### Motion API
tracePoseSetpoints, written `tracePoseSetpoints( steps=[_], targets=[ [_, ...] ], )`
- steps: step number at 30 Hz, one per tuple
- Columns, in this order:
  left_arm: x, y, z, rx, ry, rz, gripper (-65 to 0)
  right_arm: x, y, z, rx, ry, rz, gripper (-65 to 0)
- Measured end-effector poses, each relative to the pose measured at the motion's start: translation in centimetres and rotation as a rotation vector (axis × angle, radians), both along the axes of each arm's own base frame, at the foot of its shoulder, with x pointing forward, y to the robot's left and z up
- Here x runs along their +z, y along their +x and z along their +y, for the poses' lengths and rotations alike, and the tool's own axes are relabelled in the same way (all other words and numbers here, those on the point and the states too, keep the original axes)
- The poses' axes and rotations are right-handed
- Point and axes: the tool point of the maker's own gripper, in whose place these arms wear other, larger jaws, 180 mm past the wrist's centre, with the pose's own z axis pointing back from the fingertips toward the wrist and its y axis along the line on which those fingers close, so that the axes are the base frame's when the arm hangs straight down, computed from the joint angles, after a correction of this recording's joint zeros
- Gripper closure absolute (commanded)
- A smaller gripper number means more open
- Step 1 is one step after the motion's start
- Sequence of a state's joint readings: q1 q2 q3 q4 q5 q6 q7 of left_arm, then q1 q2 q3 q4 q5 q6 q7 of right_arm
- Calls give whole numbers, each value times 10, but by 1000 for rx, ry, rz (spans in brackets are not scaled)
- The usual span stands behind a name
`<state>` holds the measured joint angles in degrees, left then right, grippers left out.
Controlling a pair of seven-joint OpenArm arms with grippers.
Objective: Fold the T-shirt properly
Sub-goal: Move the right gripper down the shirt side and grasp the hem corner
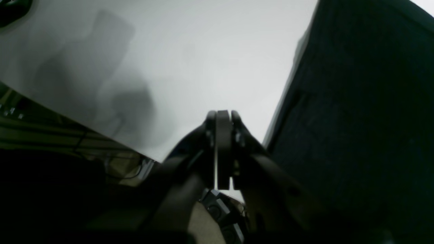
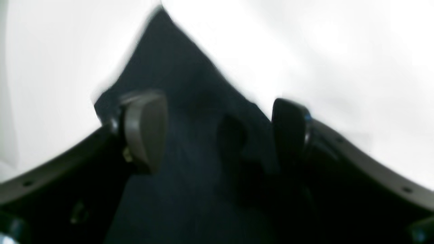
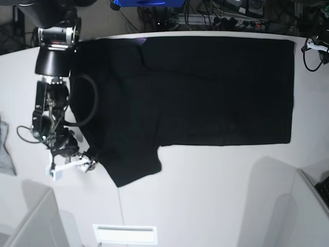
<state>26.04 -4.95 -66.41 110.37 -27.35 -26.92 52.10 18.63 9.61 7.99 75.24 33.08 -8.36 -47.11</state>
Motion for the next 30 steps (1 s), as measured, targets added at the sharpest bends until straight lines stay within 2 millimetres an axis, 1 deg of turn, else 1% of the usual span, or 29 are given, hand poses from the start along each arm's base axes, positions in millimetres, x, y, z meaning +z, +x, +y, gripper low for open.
tracePoseSetpoints(
  steps=[3, 4, 5, 9, 11, 14, 16, 17, 19, 21, 27, 30],
  targets=[
    [0, 0, 0, 0, 1, 1, 0, -4, 14, 7, 96, -5, 1, -462],
    [0, 0, 0, 0, 0, 0, 0, -7, 19, 8, 101, 7, 12, -462],
    [0, 0, 0, 3, -1, -1, 0, -12, 21, 8, 100, 7, 34, -462],
    [0, -1, 0, 3, 0, 2, 0, -24, 32, -4, 95, -59, 89, -462],
    [0, -1, 0, 3, 0, 3, 0, -28, 39, 0, 167, -87, 55, -462],
    [0, -1, 0, 4, 0, 3, 0, -48, 40, -3, 196, -135, 104, -462],
    [0, -1, 0, 3, 0, 1, 0, -62, 37, -1, 201, -148, 145, -462],
    [0, -1, 0, 3, -1, 1, 0, -65, 36, 2, 212, -144, 152, -462],
    [0, -1, 0, 3, -1, 2, 0, -66, 37, 11, 264, -133, 135, -459],
    [0, -1, 0, 3, -1, 2, 0, -66, 36, 14, 282, -129, 130, -456],
    [0, -1, 0, 3, -1, 2, 0, -67, 37, 28, 299, -118, 124, -455],
    [0, -1, 0, 3, -1, 2, 0, -70, 36, 38, 363, -176, 117, -452]
  ],
)
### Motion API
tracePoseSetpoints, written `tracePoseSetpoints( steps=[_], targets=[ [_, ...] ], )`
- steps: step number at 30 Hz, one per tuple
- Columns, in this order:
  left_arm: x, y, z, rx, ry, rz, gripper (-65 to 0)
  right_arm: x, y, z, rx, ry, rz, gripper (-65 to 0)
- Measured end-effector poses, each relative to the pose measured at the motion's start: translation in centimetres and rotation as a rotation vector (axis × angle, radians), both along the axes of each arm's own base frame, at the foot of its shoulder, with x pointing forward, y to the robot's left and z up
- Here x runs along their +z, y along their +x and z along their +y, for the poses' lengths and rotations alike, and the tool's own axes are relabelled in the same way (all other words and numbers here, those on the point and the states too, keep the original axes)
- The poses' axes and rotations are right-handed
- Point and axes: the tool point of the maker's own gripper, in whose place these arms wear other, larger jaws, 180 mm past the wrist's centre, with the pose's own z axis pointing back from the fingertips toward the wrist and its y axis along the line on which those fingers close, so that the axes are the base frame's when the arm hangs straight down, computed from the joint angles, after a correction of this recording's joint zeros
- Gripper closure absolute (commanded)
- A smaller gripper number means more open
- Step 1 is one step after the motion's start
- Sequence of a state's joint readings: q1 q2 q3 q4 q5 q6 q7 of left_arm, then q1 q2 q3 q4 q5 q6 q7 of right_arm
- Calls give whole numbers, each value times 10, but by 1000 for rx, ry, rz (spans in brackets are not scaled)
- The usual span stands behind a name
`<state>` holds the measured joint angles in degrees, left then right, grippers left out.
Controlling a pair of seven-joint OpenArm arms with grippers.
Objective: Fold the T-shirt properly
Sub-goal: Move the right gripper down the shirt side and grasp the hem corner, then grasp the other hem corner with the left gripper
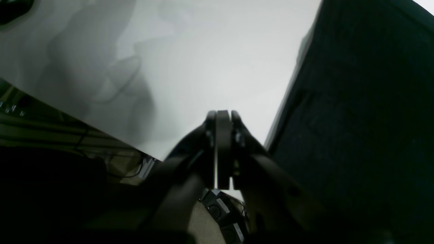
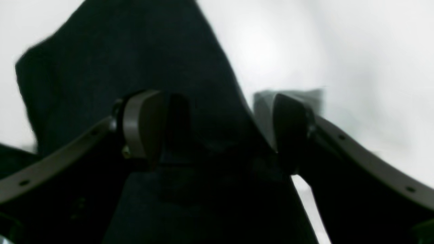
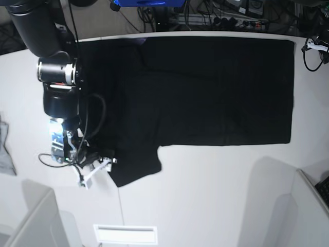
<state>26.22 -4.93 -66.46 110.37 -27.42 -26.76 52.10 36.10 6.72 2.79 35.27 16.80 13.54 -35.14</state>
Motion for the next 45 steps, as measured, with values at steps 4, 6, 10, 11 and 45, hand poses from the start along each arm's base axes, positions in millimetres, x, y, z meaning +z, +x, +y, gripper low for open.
tracePoseSetpoints(
  steps=[4, 6, 10, 11, 45],
  targets=[
    [0, 0, 0, 0, -1, 0, 0, -1, 1, 19, 43, -12, -28, -452],
    [0, 1, 0, 0, 0, -3, 0, -1, 2, 22, 40, 1, -39, -452],
    [1, 2, 0, -1, 0, -5, 0, -1, 2, 20, 37, 7, -39, -452],
    [1, 2, 0, -1, 0, -5, -46, -1, 2, 20, 37, 7, -39, -450],
    [-57, 232, 11, -217, -237, 81, -387, -7, 1, 7, -36, -24, -29, 0]
  ],
)
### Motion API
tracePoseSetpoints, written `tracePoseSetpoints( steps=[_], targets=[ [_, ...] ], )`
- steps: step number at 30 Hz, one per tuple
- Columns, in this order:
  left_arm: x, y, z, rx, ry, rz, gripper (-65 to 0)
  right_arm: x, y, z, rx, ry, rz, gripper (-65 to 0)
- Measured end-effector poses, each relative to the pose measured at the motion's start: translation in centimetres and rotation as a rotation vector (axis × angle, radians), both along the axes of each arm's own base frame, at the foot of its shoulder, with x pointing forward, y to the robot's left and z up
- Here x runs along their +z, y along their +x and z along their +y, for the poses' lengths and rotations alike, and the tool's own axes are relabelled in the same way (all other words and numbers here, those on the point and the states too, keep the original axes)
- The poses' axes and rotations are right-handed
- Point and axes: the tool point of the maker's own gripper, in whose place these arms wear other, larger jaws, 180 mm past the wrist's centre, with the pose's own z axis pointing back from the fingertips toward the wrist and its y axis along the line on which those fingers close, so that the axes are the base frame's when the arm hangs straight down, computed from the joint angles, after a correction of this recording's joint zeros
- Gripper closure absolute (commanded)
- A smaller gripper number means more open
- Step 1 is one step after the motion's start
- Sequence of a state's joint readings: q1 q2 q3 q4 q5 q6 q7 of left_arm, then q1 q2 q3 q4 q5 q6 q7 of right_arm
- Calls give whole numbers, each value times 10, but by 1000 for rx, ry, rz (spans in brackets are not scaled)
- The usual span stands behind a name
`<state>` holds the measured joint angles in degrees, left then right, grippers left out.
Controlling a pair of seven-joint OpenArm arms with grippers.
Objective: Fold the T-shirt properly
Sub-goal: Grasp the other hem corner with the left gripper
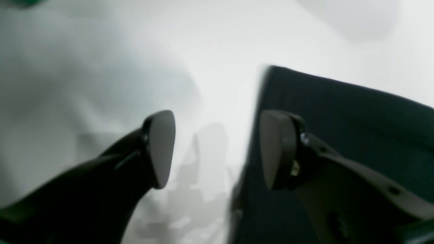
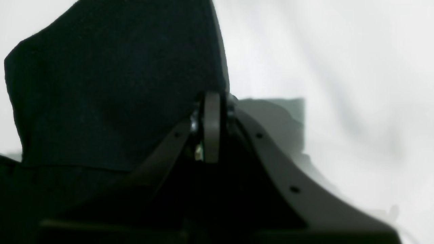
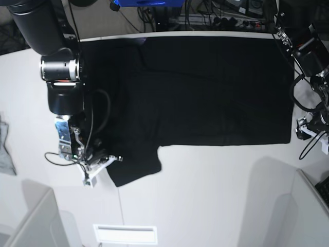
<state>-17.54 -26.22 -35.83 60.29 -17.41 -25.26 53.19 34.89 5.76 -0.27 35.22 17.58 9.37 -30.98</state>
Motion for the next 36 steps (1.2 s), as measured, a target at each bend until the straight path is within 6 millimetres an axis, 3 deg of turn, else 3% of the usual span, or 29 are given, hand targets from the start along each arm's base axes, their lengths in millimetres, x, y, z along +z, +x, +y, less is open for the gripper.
tracePoseSetpoints(
  steps=[6, 11, 30, 32, 36],
  targets=[
    [-27, 18, -9, -5, -48, 32, -387, 0, 0, 0, 0, -1, -2, 0],
    [-36, 38, -22, -33, -66, 11, -387, 0, 0, 0, 0, 0, -1, 0],
    [-43, 38, -25, -27, -88, 17, -370, 0, 0, 0, 0, 0, 0, 0],
    [-44, 37, -25, -27, -88, 18, -334, 0, 0, 0, 0, 0, 0, 0],
    [-46, 36, -26, -29, -89, 23, -151, 0, 0, 0, 0, 0, 0, 0]
  ],
)
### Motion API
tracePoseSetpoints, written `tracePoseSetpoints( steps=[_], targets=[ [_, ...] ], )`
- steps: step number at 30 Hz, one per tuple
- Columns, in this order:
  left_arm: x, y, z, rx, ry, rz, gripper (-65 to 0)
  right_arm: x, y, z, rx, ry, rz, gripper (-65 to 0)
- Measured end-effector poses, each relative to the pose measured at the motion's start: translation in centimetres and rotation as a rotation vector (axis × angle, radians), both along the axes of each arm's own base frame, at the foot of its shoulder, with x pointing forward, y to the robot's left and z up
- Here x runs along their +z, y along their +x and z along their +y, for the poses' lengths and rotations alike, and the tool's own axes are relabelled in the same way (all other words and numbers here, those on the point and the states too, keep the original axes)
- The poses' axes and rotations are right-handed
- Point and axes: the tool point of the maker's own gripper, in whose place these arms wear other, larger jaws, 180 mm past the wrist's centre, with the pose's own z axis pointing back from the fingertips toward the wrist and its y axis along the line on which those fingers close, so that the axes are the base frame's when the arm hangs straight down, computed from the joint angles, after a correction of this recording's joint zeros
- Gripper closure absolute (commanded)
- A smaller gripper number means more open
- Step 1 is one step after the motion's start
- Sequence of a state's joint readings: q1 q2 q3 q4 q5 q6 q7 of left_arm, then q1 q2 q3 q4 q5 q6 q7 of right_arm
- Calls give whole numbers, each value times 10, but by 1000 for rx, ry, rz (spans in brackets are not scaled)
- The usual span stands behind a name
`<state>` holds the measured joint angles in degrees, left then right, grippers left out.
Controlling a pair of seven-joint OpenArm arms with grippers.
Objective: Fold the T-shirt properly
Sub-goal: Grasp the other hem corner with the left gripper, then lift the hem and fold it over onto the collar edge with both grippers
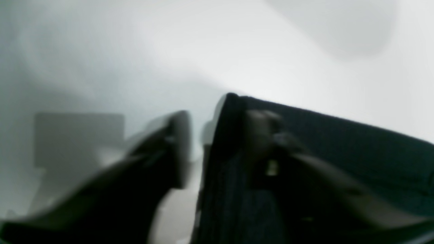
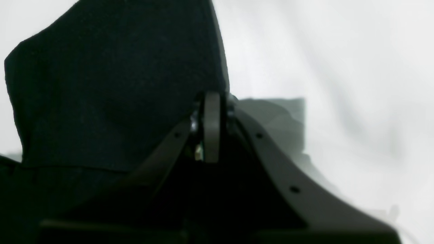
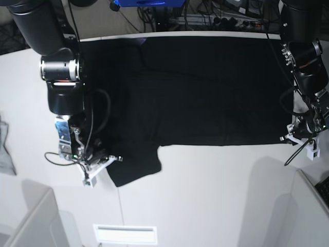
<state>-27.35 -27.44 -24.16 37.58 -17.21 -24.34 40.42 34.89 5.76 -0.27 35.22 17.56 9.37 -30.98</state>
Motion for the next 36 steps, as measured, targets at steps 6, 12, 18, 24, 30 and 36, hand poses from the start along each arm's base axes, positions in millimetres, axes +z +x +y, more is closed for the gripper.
tracePoseSetpoints(
  steps=[6, 12, 18, 24, 30, 36],
  targets=[
    [-5, 2, -11, -6, -19, -10, 0, -2, -1, 0, -1, 0, -2, 0],
    [-8, 0, -13, -4, -21, -30, 0, -3, -3, -13, -20, -7, -16, 0],
    [-4, -10, -21, -53, 29, -36, 0, -3, -3, -20, -25, -15, -19, 0],
    [19, -2, -34, -109, 81, -99, 0, 5, -11, -22, -5, -51, -45, 0],
    [36, -11, -26, -86, 120, -150, 0, 27, -16, -18, 31, -73, -86, 0],
    [65, -17, -23, -110, 150, -175, 0, 41, -20, -25, 9, -60, -102, 0]
  ],
)
